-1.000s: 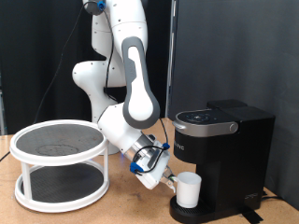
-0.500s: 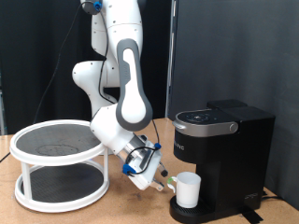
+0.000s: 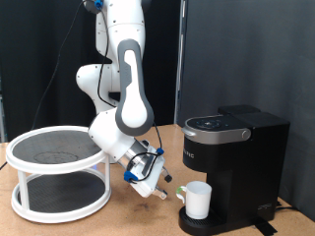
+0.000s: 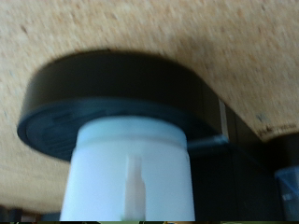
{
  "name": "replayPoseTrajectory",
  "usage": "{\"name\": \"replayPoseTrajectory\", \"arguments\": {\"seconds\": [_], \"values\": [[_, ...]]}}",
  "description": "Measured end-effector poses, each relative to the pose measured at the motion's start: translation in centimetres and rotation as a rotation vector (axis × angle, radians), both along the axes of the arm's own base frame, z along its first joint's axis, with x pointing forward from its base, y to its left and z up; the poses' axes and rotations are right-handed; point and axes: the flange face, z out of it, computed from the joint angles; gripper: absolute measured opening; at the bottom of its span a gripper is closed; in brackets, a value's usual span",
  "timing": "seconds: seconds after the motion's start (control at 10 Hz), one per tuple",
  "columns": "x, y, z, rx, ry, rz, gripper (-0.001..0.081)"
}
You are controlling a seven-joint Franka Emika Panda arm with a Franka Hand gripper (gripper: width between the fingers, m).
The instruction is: Make a cup of coffee with the keurig machine
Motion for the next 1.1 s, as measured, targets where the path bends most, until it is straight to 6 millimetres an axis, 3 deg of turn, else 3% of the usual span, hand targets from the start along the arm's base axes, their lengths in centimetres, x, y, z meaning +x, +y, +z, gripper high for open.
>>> {"name": "replayPoseTrajectory", "arguments": {"seconds": [0.7,1.1], "values": [[-1.7,-2.6,7.1,0.277,-0.096,0.048,0.0734],[-2.1,-3.1,11.5,0.329,-0.137,0.081,0.0734]]}}
